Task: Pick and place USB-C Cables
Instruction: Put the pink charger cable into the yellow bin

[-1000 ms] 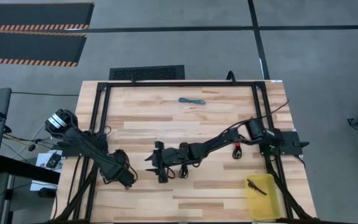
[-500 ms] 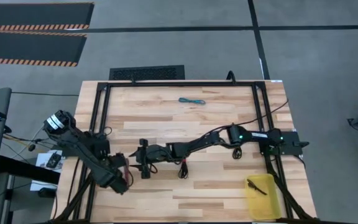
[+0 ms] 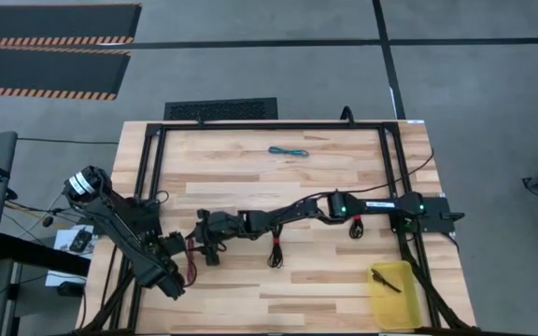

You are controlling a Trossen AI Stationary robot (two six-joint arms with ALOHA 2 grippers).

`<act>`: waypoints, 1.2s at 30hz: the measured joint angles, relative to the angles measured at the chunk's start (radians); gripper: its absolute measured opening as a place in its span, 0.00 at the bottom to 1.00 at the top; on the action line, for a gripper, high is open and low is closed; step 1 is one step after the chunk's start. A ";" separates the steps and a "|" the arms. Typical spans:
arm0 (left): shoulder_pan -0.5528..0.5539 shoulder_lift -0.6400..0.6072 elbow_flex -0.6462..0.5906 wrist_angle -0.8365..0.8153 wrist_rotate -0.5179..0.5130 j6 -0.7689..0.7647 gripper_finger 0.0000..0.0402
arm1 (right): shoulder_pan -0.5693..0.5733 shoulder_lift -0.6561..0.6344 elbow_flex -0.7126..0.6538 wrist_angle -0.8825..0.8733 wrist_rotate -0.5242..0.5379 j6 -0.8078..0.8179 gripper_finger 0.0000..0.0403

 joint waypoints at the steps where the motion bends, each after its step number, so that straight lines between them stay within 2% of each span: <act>1: 0.000 0.000 0.000 -0.001 0.000 -0.006 0.42 | -0.001 0.000 0.001 -0.014 -0.001 -0.004 0.48; 10: 0.000 0.000 0.000 0.000 -0.001 -0.015 0.42 | -0.021 -0.005 0.005 -0.198 -0.005 -0.029 0.35; 15: 0.000 0.000 0.000 0.000 -0.001 -0.032 0.42 | -0.020 -0.058 0.006 -0.397 -0.015 -0.059 0.30; 24: 0.000 0.000 0.000 0.000 -0.007 -0.084 0.42 | 0.025 -0.195 -0.001 -0.810 -0.023 -0.142 0.33; 28: 0.000 0.000 0.000 0.000 -0.090 -0.171 0.42 | 0.050 -0.238 -0.001 -0.904 -0.023 -0.164 0.38; 31: 0.000 0.000 0.000 0.003 -0.149 -0.242 0.42 | 0.063 -0.258 -0.001 -0.911 -0.023 -0.085 0.43; 36: 0.000 0.000 0.000 0.003 -0.248 -0.356 0.42 | 0.061 -0.265 -0.001 -0.968 -0.004 0.227 0.52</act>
